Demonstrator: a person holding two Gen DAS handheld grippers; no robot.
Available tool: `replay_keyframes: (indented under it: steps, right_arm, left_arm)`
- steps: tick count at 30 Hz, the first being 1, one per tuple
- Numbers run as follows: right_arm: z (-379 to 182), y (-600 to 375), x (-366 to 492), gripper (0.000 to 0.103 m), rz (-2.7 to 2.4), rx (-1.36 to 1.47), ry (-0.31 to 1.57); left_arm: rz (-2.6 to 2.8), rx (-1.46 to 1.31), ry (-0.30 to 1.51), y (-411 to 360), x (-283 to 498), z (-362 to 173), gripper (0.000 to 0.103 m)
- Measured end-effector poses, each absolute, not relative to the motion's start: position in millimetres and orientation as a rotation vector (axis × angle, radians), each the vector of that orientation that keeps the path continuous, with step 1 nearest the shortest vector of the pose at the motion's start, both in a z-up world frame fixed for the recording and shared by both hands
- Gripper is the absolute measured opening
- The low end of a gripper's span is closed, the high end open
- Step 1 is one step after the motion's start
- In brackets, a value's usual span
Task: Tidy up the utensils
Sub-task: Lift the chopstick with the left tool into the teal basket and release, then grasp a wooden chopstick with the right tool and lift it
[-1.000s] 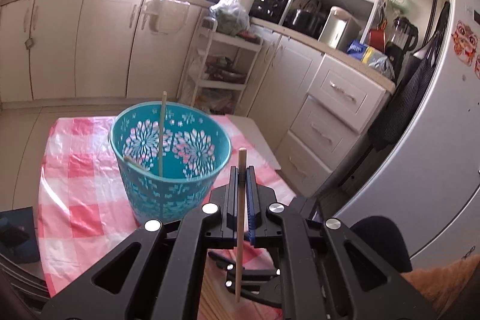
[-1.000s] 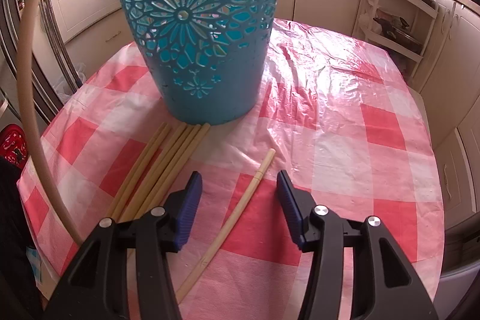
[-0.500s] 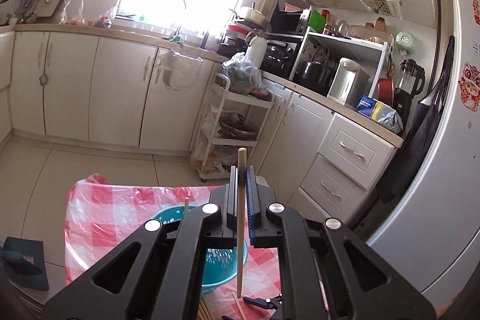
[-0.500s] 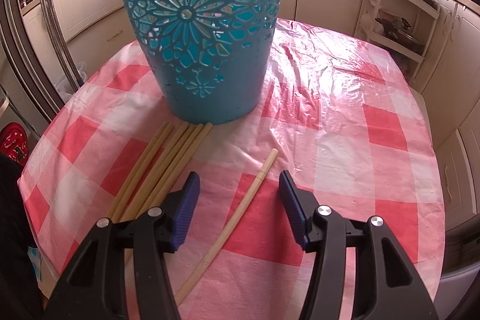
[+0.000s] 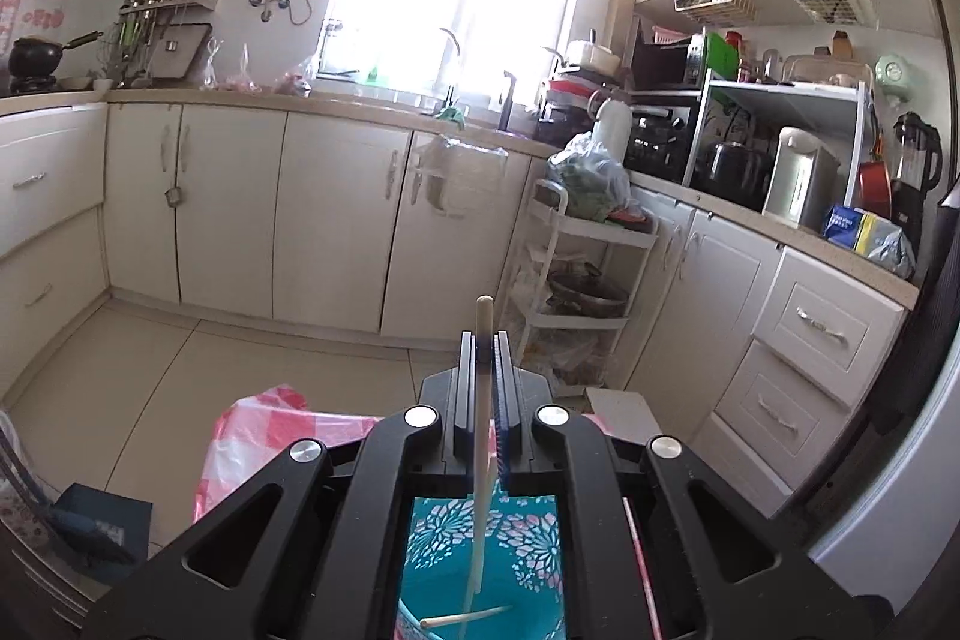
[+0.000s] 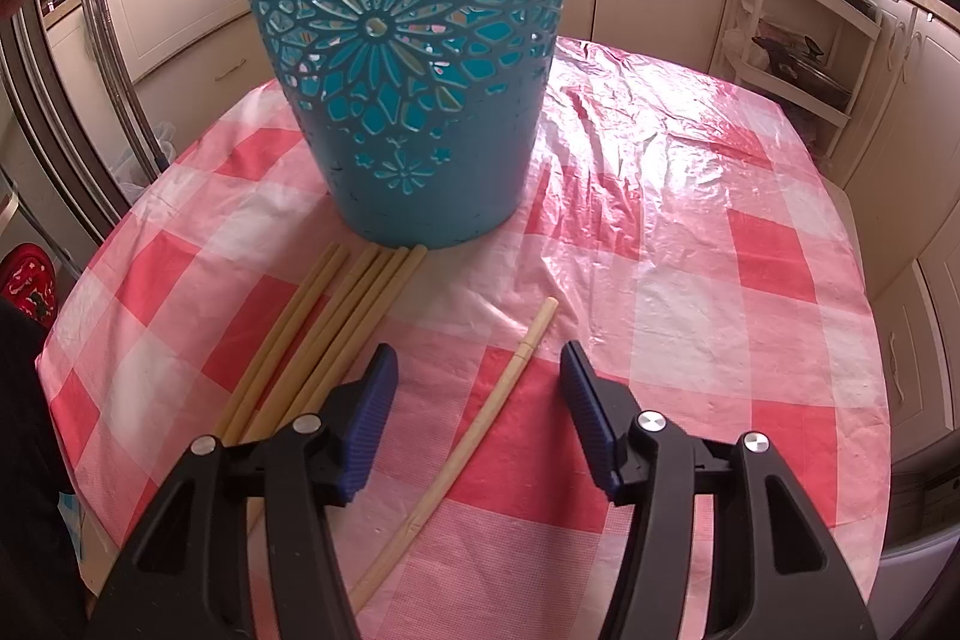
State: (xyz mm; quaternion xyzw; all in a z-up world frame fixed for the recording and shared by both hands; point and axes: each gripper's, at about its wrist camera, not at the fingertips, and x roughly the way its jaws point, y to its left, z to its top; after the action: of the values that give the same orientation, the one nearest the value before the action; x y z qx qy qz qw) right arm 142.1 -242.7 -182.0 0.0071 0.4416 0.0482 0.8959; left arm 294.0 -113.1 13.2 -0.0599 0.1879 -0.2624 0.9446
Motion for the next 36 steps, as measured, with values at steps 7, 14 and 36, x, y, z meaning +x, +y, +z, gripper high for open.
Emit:
replay_keyframes:
  steps: [7,14,36]
  right_arm:
    - [-182,-243,142,0.056,0.1,0.018,0.915]
    - [-182,-257,144,0.056,0.12,0.135,0.91]
    - [-174,-234,157,0.006,0.255,-0.247,1.036]
  left_arm:
    - [-0.515,-0.006,0.555,-132,302,-39,0.009]
    - [-0.443,-0.075,0.555,-97,279,-44,0.062]
    - [-0.394,-0.27,0.672,-16,293,-65,0.065]
